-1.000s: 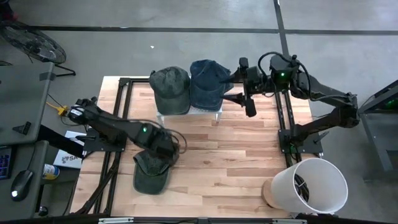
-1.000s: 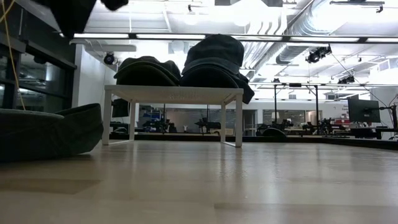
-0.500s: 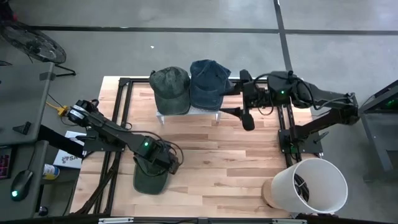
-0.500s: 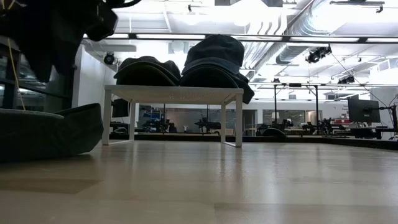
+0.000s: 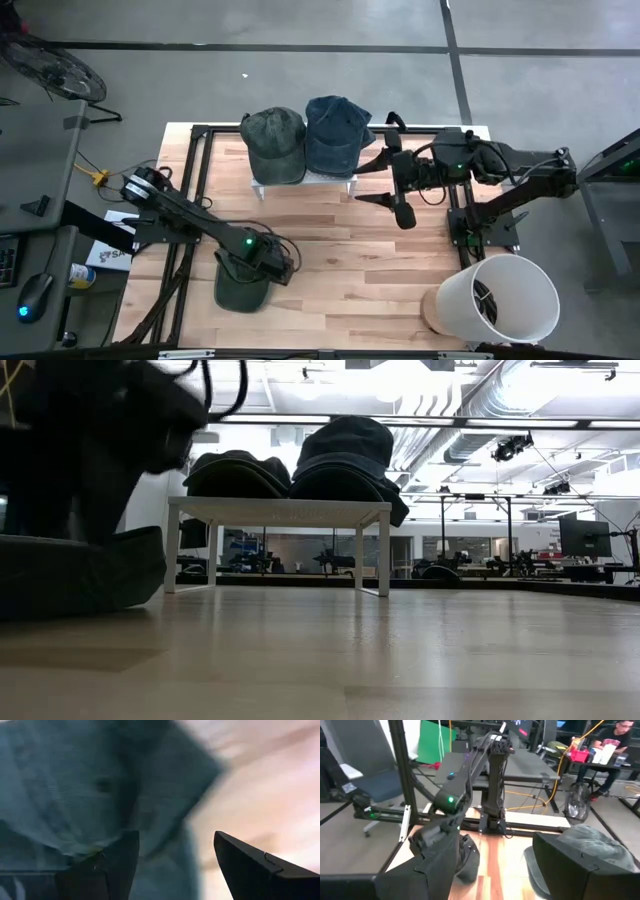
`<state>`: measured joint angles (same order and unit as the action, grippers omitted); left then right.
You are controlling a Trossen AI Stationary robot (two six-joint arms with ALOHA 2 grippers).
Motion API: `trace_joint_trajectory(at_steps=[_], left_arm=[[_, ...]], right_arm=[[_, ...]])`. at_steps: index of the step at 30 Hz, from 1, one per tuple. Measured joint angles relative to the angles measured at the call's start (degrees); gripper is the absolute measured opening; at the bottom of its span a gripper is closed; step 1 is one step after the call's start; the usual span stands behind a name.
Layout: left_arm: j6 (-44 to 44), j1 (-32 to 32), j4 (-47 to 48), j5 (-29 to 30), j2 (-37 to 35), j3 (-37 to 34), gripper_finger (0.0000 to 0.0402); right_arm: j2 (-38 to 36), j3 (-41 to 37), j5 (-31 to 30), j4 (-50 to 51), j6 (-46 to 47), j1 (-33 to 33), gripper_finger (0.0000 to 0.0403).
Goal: Pick & Place hat
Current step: Stack the gray cap on the gray cap on the shelf
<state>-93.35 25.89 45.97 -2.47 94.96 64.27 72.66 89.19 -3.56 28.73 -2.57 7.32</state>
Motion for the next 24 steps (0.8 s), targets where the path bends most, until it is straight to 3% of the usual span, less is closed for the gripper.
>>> trace_joint_trajectory(at_steps=[14, 18, 24], left_arm=[[-3.3, 0.0, -1.5, -1.8, 7.4, 0.0, 0.0232], [-6.0, 0.0, -1.1, -3.7, 7.6, 0.0, 0.0169], [-5.4, 0.0, -2.1, -9.2, 7.6, 1.3, 0.0024]], right_arm=[[0.0, 0.0, 0.7, 1.8, -2.4, 1.9, 0.0248], [0.0, 0.0, 0.7, 2.7, -3.6, 1.9, 0.0248], [0.0, 0.0, 0.7, 4.3, -6.0, 1.9, 0.0248]])
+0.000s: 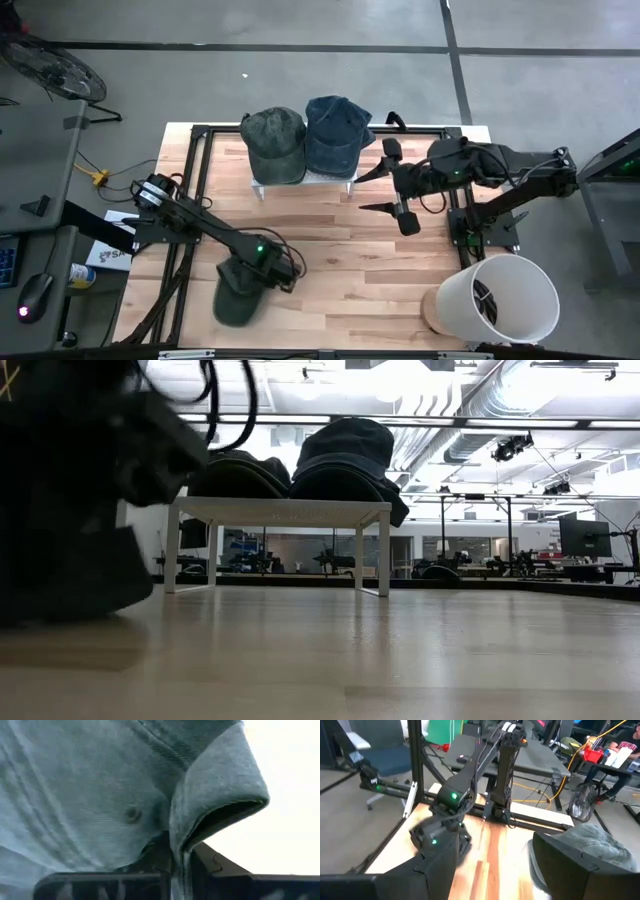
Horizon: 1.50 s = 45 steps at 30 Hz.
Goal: Pick & Place hat
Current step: Stack the gray cap on the gray cap on the shelf
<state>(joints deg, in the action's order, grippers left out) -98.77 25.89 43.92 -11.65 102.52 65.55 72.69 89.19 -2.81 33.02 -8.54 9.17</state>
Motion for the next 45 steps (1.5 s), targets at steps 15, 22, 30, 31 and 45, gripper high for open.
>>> trace_joint_trajectory(at_steps=[15, 22, 30, 31, 45], left_arm=[[31.6, 0.0, 3.2, 16.1, -3.4, 29.8, 0.0022], [50.3, 0.0, 20.7, 34.2, -3.4, 49.9, 0.0022], [63.3, 0.0, 33.6, 45.9, -3.5, 67.2, 0.0022], [65.1, 0.0, 34.5, 47.5, -3.5, 68.6, 0.0022], [82.0, -11.6, 36.0, 47.4, -9.4, 68.3, 0.0021]], right_arm=[[0.0, 0.0, 3.6, 5.6, -5.5, -0.1, 0.0248], [0.0, 0.0, 8.1, 4.5, -10.1, -0.1, 0.0248], [0.0, 0.0, 3.6, -6.6, -13.9, -0.2, 0.0248], [0.0, 0.0, 2.2, -8.3, -14.7, -0.2, 0.0248], [0.6, -0.1, -0.1, -20.9, -17.0, -12.1, 0.0248]])
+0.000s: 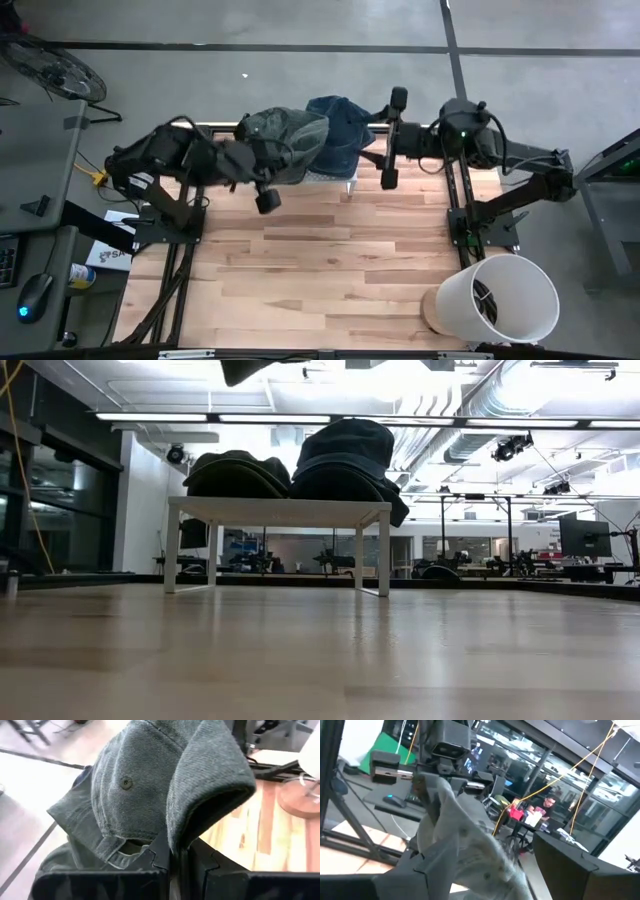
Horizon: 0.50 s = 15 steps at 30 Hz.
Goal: Pick & Place hat
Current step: Stack the gray cap on the gray cap on the shelf
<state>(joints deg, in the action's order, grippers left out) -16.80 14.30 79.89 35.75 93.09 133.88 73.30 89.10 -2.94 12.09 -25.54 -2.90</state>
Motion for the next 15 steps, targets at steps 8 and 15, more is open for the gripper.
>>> trace_joint_trajectory(at_steps=[8, 15], left_arm=[[12.3, -10.1, -7.8, -19.5, -1.1, 0.0, 0.0021], [15.0, -16.0, -9.7, -34.5, -1.0, 0.0, 0.0021]], right_arm=[[0.0, 0.0, 14.2, -0.3, 3.0, -7.8, 0.0248], [-0.2, 0.0, 17.9, 4.9, 3.6, -9.6, 0.0248]])
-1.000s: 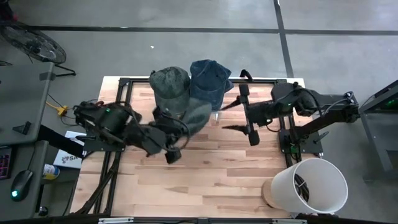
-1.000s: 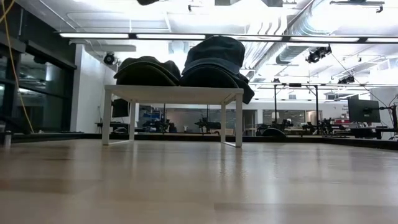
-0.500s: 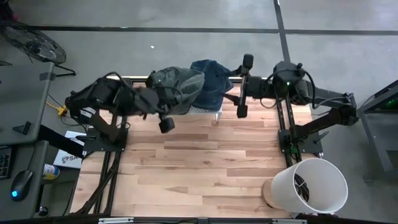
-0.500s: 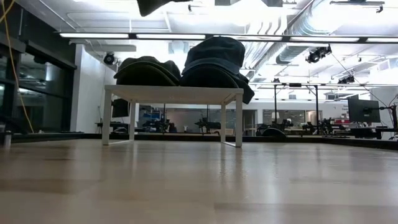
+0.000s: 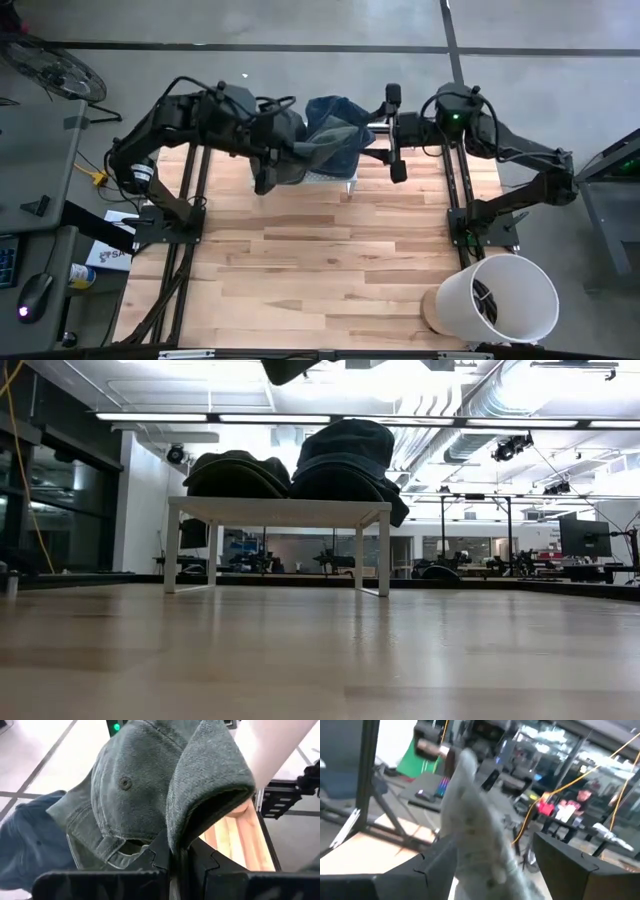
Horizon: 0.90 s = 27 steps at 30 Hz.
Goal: Pick & Place hat
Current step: Stack the gray cap on the gray cap on the shelf
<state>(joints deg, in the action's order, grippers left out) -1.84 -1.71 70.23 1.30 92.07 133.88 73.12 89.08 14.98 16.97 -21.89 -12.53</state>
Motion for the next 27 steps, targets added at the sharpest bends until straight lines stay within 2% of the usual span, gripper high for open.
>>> trace_joint_trajectory(at_steps=[8, 14, 21, 27], left_arm=[[0.1, -0.9, -0.8, -4.8, 0.0, 0.0, 0.0021], [0.1, -0.9, -4.3, -7.3, 0.0, 0.0, 0.0021], [0.1, -0.9, -7.4, -10.0, 0.0, 0.0, 0.0021], [-0.1, -0.9, -7.3, -8.4, 0.0, 0.0, 0.0021]], right_arm=[[0.0, 0.0, 0.4, 4.7, -0.3, 0.0, 0.0248], [0.0, 0.0, -2.2, 7.0, -1.5, -0.8, 0.0248], [0.0, 0.0, 5.9, 10.3, -0.6, -2.2, 0.0248], [0.0, 0.1, 19.8, 11.4, 2.9, -2.0, 0.0248]])
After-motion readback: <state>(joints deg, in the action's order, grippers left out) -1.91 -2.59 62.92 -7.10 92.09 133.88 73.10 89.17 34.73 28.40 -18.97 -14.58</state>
